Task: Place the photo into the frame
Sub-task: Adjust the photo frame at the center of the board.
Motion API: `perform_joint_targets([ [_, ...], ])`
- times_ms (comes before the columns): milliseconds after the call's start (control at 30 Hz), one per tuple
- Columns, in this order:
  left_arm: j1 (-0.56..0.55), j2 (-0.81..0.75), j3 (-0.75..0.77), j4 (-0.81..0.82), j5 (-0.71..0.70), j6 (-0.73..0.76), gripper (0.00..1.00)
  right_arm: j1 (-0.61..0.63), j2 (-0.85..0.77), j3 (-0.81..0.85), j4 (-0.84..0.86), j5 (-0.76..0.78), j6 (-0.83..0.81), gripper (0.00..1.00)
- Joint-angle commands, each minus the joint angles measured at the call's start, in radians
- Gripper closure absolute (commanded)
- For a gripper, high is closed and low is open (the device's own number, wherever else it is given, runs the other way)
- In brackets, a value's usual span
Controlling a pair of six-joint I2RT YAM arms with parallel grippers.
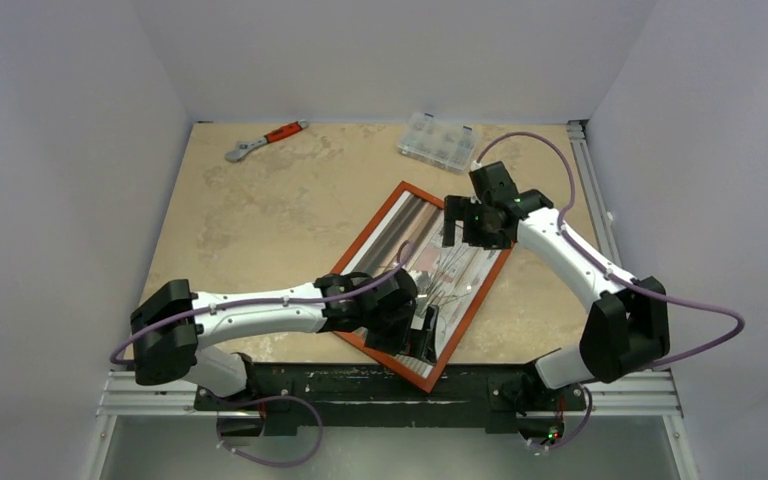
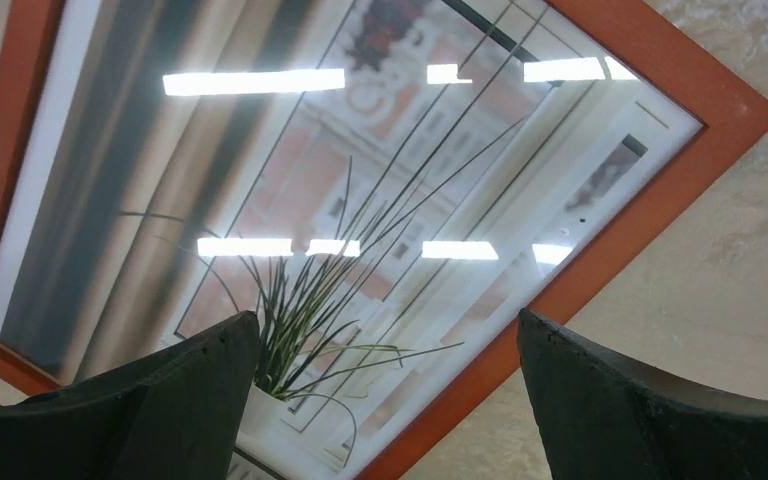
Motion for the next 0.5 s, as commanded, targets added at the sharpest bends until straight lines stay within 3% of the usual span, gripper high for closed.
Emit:
perform_joint_targets([
  [0, 0.012, -0.011, 0.096, -0.001, -0.055, 0.064, 0.00, -0.020, 0.005, 0.012, -0.041, -0.006, 0.026, 0.01],
  [167, 0.066, -0.078, 0.148, -0.035, -0.094, 0.100, 0.00, -0.020, -0.085, -0.075, -0.070, 0.008, 0.047, 0.01],
  [467, 0.339, -0.318, 0.155, -0.024, -0.102, 0.111, 0.00, -0.022, -0.195, -0.360, -0.007, -0.047, 0.110, 0.04],
])
